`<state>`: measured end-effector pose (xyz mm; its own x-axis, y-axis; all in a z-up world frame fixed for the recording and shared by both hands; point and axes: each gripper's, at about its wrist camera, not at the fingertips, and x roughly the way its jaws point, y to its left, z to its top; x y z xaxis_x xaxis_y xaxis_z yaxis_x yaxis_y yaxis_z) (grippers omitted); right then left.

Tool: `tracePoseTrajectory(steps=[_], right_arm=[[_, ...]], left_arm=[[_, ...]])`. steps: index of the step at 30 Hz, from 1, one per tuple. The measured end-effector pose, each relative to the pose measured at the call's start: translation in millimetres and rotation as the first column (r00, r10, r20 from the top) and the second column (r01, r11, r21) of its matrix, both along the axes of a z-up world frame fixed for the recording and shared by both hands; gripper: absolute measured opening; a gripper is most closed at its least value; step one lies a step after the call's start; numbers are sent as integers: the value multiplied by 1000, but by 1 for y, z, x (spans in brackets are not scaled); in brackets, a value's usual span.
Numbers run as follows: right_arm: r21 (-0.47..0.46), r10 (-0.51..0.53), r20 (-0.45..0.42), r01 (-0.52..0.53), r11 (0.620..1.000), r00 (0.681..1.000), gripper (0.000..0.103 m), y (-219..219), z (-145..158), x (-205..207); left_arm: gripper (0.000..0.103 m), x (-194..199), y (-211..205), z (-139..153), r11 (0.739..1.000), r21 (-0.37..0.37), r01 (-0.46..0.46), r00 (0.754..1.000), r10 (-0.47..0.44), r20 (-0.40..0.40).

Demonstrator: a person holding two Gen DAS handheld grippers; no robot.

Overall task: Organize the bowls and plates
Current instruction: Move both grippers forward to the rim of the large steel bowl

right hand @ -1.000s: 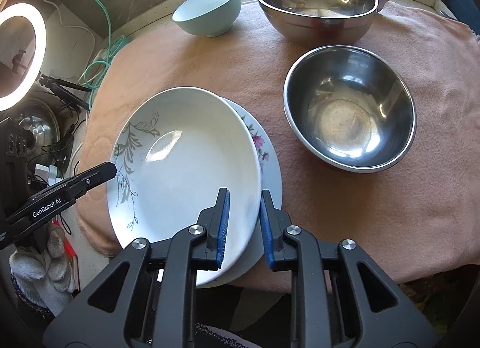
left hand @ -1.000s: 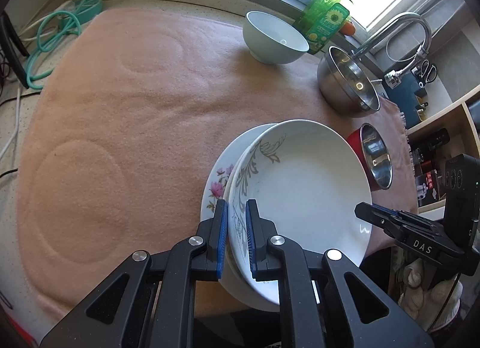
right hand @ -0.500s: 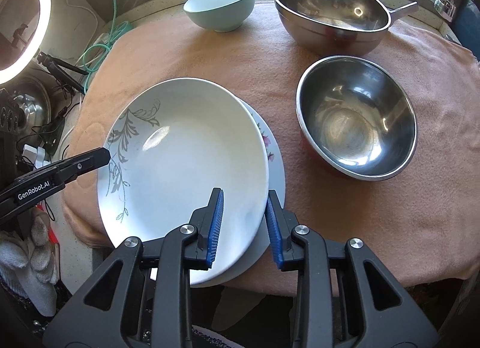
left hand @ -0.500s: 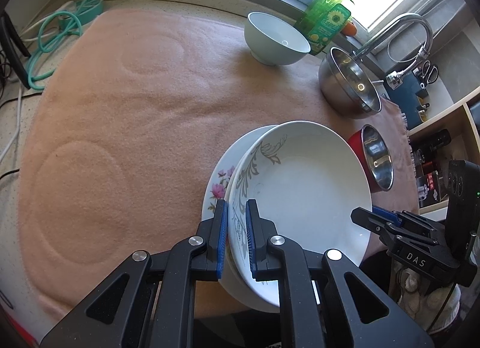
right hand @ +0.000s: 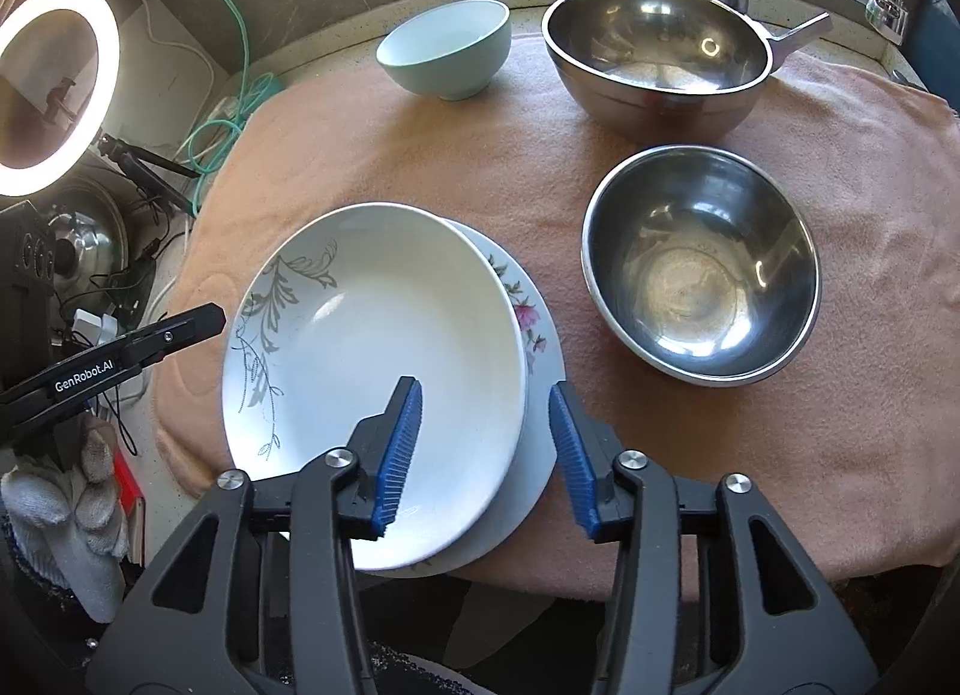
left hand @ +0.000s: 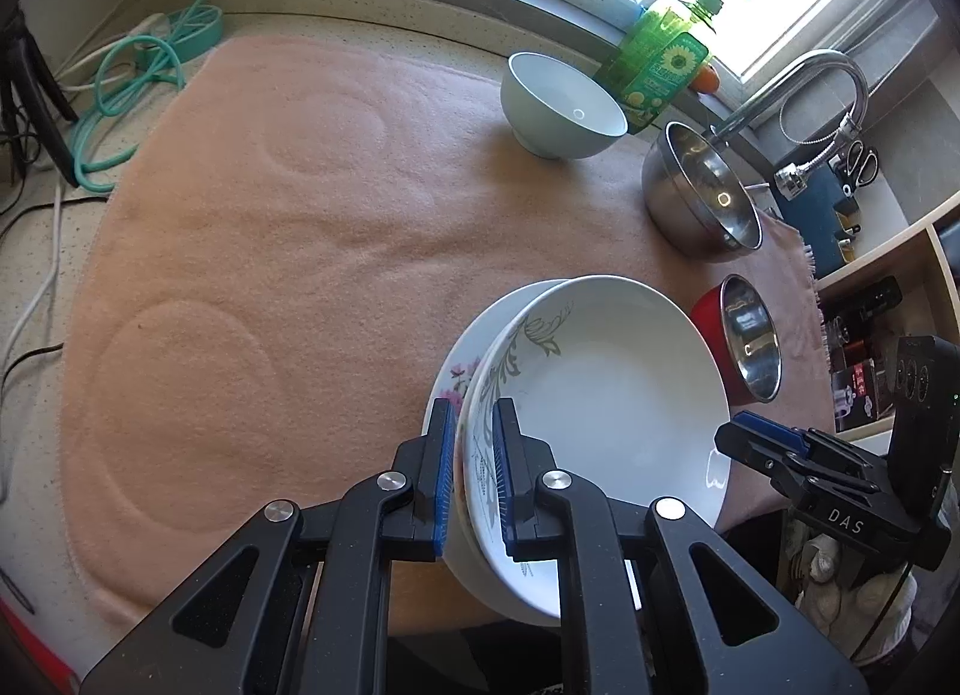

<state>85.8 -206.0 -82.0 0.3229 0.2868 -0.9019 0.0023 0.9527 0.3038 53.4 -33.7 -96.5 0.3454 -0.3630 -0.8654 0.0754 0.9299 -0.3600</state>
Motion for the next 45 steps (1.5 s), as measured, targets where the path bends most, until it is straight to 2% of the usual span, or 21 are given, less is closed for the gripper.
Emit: tracePoseTrajectory(steps=[4, 6, 7, 10, 12, 15, 24, 33, 40, 45], right_arm=[[30, 0, 31, -1, 1000, 1000, 53, -6, 11, 0], [33, -1, 50, -1, 999, 999, 70, -10, 16, 0], [36, -7, 63, 5, 999, 998, 74, -12, 19, 0], [52, -27, 91, 23, 998, 995, 78, -23, 27, 3], [65, -48, 104, 41, 997, 993, 87, -31, 33, 4], [67, -88, 140, 79, 995, 986, 93, -49, 43, 7], [35, -172, 166, 168, 985, 971, 93, -106, 45, 35], [56, -216, 165, 209, 976, 962, 93, -149, 35, 67], [118, -249, 117, 235, 965, 962, 93, -171, 14, 94], [176, -268, 56, 254, 951, 962, 80, -181, -6, 112]], left_arm=[[13, 5, -1, 7, 1000, -10, -13, 1000, 13, 12], [33, 7, -3, 11, 999, -27, -18, 1000, 18, 18], [36, 8, -4, 13, 999, -34, -16, 1000, 17, 21], [40, 12, -11, 17, 999, -37, -13, 999, 14, 31], [48, 15, -17, 19, 999, -40, -7, 999, 8, 35], [49, 19, -28, 22, 999, -36, 10, 999, -8, 44], [49, 40, -58, 28, 998, -40, 39, 997, -36, 67], [49, 68, -94, 31, 996, -60, 70, 994, -64, 88], [49, 98, -122, 25, 992, -97, 82, 994, -74, 79], [49, 122, -137, 14, 986, -154, 61, 998, -55, 39]])
